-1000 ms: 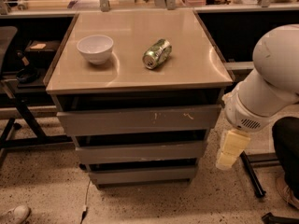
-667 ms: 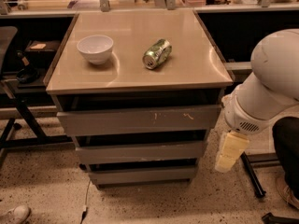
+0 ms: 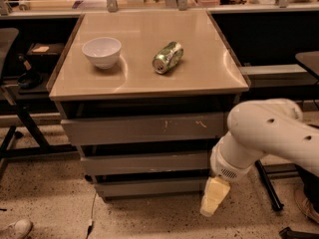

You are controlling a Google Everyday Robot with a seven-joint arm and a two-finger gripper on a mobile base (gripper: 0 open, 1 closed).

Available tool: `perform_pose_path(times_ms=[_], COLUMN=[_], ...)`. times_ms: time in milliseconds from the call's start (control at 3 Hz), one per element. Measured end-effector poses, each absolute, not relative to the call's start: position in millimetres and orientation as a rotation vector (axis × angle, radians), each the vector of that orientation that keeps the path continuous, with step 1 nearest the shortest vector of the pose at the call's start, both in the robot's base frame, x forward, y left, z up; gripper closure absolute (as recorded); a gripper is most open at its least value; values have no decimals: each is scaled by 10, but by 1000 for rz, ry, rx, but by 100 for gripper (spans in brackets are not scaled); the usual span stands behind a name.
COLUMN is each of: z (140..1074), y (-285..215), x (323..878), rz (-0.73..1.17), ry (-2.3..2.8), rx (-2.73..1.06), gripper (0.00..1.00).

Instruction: Open bottom drawer

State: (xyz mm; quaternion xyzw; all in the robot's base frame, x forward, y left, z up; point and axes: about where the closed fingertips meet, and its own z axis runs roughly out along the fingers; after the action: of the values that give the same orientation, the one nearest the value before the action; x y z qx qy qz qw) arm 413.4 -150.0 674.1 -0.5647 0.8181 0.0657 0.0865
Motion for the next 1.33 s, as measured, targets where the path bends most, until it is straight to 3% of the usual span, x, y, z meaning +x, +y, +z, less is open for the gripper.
perform_pose_path(times_ms=[333, 1333], z=[6177, 5344], y=[-1367, -1217], x=[4107, 4305], rz=[301, 364], ry=[2507, 2498], rx=[-1651, -1607], gripper=[0, 0])
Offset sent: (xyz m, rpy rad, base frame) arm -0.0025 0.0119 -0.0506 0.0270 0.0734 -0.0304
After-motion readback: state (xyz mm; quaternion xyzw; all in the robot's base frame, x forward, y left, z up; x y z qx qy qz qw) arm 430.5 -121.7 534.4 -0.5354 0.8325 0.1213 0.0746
